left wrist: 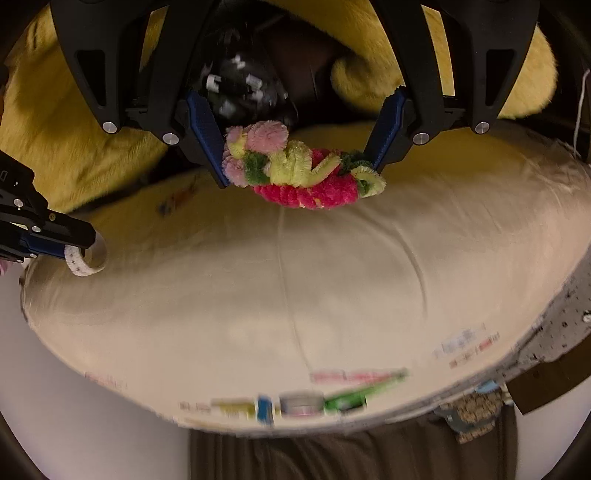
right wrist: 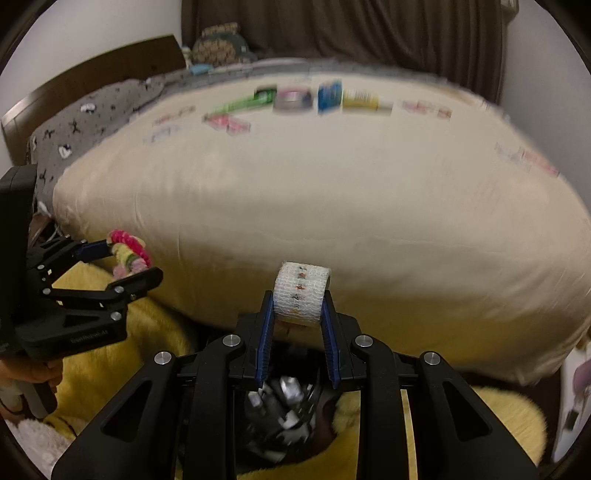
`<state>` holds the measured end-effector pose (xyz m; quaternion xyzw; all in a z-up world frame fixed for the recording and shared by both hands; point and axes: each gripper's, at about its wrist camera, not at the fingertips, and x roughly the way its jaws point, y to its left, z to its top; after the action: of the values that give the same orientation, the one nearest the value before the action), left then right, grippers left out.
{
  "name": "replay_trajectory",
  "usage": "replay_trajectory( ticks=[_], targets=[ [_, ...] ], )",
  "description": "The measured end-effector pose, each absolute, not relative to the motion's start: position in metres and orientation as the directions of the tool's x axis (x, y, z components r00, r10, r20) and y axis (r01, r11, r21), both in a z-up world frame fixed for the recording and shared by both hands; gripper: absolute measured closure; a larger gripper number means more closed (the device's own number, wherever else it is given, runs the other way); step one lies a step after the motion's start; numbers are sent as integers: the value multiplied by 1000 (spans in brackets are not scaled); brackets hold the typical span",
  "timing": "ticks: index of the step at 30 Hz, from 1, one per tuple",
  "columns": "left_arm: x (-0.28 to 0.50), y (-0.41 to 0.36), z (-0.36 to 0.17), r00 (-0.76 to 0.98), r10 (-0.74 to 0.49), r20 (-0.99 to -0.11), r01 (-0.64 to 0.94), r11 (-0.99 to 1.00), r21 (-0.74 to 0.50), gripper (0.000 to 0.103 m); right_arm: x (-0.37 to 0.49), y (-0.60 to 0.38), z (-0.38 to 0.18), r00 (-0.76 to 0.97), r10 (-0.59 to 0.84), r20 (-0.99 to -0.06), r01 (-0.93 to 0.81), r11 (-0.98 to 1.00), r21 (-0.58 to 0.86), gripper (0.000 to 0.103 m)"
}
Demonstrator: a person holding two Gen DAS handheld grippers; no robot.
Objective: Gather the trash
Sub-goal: 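Lower the tape roll and scrunchie into the bin and open both tools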
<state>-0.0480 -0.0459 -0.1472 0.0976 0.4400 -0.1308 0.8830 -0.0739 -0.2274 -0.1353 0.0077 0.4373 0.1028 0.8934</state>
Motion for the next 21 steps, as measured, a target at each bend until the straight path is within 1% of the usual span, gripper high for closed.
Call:
replay_trajectory(
  ticks=[6, 10, 14, 21],
  targets=[
    [-53, -45, -189, 494, -132, -859, 324, 945, 41, 35, -66, -214, -188, 464, 214, -859, -173, 974, 149, 78],
    [-53, -50, -215, 428, -138, -893, 344, 939, 20, 35, -60, -209, -210, 405, 210, -890, -170, 973, 153, 78],
    [-51, -55, -235, 362, -149, -920, 365, 931, -7, 35, -55, -205, -226, 355, 226, -907, -167, 970, 176, 78],
    [-47, -55, -259, 280, -139, -950, 373, 927, -26, 35, -52, -199, -247, 300, 212, -930, -150, 973, 173, 77]
  ],
)
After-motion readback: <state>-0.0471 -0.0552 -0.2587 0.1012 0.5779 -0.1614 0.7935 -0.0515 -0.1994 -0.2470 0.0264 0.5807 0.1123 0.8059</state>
